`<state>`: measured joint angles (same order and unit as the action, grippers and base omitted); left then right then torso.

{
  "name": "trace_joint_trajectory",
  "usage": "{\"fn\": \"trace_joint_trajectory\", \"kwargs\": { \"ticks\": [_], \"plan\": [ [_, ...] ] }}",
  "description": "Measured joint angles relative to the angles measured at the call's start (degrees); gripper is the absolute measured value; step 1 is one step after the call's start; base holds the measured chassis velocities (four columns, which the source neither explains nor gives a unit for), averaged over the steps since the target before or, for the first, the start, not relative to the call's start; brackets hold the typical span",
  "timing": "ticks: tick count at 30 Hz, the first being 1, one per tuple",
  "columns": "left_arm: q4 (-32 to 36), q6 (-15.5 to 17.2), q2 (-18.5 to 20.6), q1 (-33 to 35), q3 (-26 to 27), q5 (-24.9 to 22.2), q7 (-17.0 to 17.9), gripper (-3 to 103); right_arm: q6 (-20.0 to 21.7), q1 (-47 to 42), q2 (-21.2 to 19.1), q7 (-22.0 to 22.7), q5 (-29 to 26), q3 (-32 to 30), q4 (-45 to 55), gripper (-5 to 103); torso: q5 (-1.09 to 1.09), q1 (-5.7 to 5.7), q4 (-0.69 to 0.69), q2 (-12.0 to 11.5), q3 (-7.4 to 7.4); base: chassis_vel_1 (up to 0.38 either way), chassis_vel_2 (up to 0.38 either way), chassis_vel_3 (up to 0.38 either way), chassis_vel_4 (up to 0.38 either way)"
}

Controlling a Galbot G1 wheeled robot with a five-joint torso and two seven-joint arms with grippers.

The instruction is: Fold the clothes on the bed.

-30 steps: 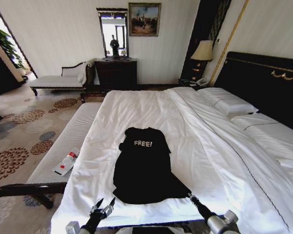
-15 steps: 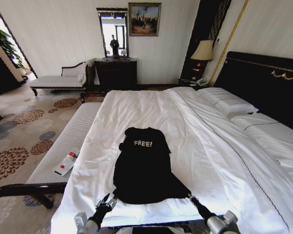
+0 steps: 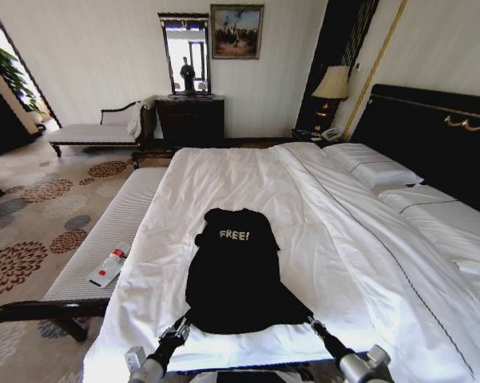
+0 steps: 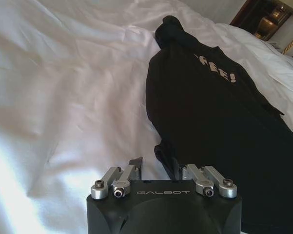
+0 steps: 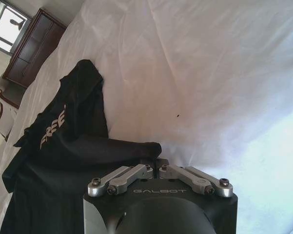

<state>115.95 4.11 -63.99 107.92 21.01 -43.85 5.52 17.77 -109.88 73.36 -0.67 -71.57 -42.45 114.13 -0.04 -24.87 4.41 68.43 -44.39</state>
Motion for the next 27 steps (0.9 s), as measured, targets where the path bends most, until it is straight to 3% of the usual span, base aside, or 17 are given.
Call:
{"fn": "trace_joint_trajectory", "kwargs": {
  "ticks": [4, 13, 16, 20, 27],
  "plan": [
    [-0.11, -0.2, -0.73, -0.15, -0.18, -0.03, 0.0, 29, -0.01, -0.15, -0.01, 0.0, 0.02, -0.14, 0.39, 1, 0.0, 0.0, 0.0, 0.0, 0.0, 0.0, 0.0, 0.0, 0.0],
    [-0.72, -0.23, -0.7, -1.02, 0.12, -0.6, -0.11, 26, -0.2, -0.98, 0.23, -0.13, 1.04, 0.22, 0.97, 1, 0.0, 0.0, 0.0, 0.0, 0.0, 0.0, 0.0, 0.0, 0.0],
    [-1.02, -0.24, -0.76, -1.16, -0.02, -0.44, -0.34, 13, -0.51, -1.35, 0.61, -0.39, 1.8, 0.53, 0.99, 1, 0.0, 0.0, 0.0, 0.0, 0.0, 0.0, 0.0, 0.0, 0.0],
    [-1.06, -0.26, -0.87, -1.13, 0.02, -0.47, -0.38, 3, -0.63, -1.51, 0.95, -0.48, 2.05, 0.69, 1.0, 1, 0.0, 0.0, 0.01, 0.0, 0.0, 0.0, 0.0, 0.0, 0.0],
    [-0.79, -0.51, -0.86, -0.24, 0.29, -0.49, -0.41, 0, -0.64, -1.52, 1.07, -0.47, 2.07, 0.71, 1.35, 1, 0.0, 0.0, 0.0, 0.0, 0.0, 0.0, 0.0, 0.0, 0.0]
  ]
}}
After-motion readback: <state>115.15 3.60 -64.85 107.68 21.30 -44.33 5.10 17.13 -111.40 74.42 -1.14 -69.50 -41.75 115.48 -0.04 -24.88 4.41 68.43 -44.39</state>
